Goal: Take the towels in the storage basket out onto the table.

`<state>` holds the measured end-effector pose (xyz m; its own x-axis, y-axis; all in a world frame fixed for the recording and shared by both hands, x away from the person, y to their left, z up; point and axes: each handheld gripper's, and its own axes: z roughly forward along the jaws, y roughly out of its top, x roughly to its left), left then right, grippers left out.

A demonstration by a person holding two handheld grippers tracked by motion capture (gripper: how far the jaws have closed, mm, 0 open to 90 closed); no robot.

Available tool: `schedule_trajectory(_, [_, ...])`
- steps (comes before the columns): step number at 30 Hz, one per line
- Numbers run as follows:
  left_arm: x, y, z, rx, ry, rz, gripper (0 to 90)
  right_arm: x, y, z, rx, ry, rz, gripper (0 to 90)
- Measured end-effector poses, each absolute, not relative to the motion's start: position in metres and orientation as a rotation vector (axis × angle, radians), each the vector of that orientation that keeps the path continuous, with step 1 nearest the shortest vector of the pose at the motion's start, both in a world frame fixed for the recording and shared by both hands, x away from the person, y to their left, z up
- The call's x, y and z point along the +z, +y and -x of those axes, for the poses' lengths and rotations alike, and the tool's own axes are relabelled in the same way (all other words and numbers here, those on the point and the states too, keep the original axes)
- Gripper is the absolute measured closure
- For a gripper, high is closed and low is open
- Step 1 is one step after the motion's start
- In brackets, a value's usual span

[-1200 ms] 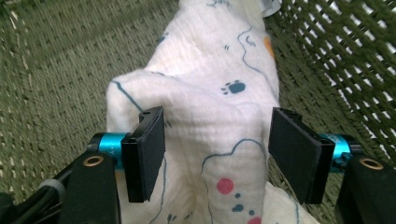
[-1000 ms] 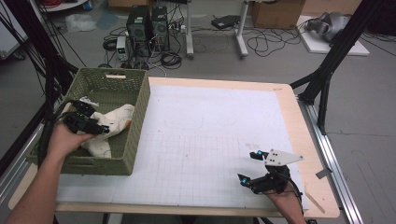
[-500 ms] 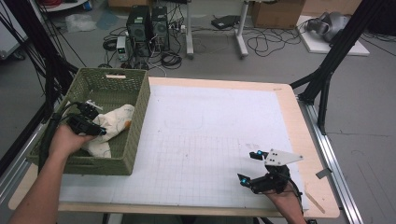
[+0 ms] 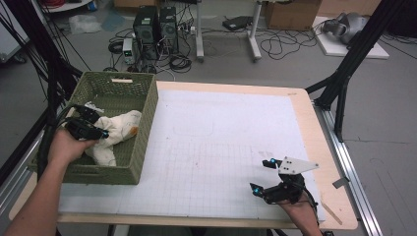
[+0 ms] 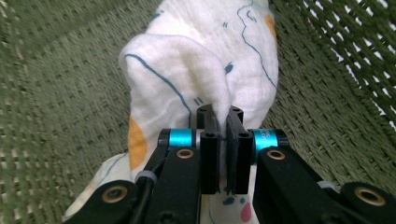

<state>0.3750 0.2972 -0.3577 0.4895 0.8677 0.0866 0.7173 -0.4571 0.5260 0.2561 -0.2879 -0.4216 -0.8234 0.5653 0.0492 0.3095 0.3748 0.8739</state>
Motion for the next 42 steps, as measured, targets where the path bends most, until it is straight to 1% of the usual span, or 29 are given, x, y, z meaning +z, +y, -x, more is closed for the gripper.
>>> schedule_trajectory(16, [-0.332, 0.301, -0.363, 0.486, 1.280, -2.206, 85.8, -0.420, -0.289, -0.256, 1.436, 2.366, -0.781, 7.3])
schedule_trajectory(22, [-0.328, 0.307, -0.358, 0.483, 1.280, -2.158, 85.8, -0.420, -0.290, -0.257, 1.436, 2.362, -0.778, 7.3])
schedule_trajectory(30, [-0.326, 0.310, -0.351, 0.492, 1.267, -2.154, 85.8, -0.421, -0.289, -0.256, 1.432, 2.369, -0.781, 7.3])
schedule_trajectory(42, [-0.314, 0.321, -0.345, 0.493, 1.276, -2.064, 85.8, -0.422, -0.288, -0.256, 1.426, 2.373, -0.793, 7.3])
